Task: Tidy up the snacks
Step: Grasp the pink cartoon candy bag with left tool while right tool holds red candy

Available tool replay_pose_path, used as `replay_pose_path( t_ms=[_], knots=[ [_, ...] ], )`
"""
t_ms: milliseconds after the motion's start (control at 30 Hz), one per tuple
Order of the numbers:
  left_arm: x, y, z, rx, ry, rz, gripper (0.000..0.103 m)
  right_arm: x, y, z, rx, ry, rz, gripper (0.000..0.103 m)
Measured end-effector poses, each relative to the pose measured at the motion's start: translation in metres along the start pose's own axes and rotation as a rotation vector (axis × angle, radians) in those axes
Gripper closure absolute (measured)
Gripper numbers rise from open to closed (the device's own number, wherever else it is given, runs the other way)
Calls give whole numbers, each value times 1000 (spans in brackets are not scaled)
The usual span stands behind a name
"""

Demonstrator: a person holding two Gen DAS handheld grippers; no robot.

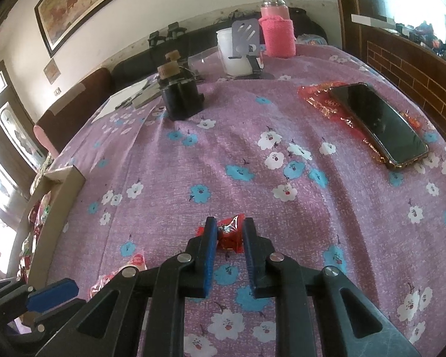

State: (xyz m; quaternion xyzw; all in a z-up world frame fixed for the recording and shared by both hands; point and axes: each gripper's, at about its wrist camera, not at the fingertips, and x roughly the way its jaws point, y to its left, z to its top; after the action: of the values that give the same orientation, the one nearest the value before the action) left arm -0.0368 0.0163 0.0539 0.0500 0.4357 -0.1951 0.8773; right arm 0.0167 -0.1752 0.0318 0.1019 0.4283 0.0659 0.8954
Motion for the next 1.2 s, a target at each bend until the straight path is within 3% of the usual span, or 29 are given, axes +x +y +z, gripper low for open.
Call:
replay_pose_path(
  t_ms=[267,333,400,433,467,567,700,900,1100,1133,1200],
  knots=[
    [-3,7,-1,-26,-20,-14,67,-1,-12,2,70,8,26,79],
    [-3,3,0,1,-31,-15,56,-4,-20,5,108,-2,48,77],
    [0,-4,0,46,-41,-3,34,-13,-31,9,154,-41,69,76],
    [2,-6,0,65,-45,6,33,-17,-38,11,183,-63,85,75],
    [4,-9,-1,82,-45,14,33,-20,-45,12,208,-77,100,70],
    [14,-14,-1,119,-26,25,33,-23,-63,14,289,-94,143,69],
    [28,-18,-2,148,-6,62,33,-11,-64,15,303,-43,191,69],
    [42,-25,-5,172,14,102,33,1,-33,11,168,4,127,68],
    [47,-31,-5,181,-8,110,33,9,-24,6,129,29,75,68],
    [47,-31,-5,170,-5,105,36,10,-21,7,115,23,60,68],
    [46,-29,-4,140,6,60,74,11,-16,7,83,18,30,68]
  ],
)
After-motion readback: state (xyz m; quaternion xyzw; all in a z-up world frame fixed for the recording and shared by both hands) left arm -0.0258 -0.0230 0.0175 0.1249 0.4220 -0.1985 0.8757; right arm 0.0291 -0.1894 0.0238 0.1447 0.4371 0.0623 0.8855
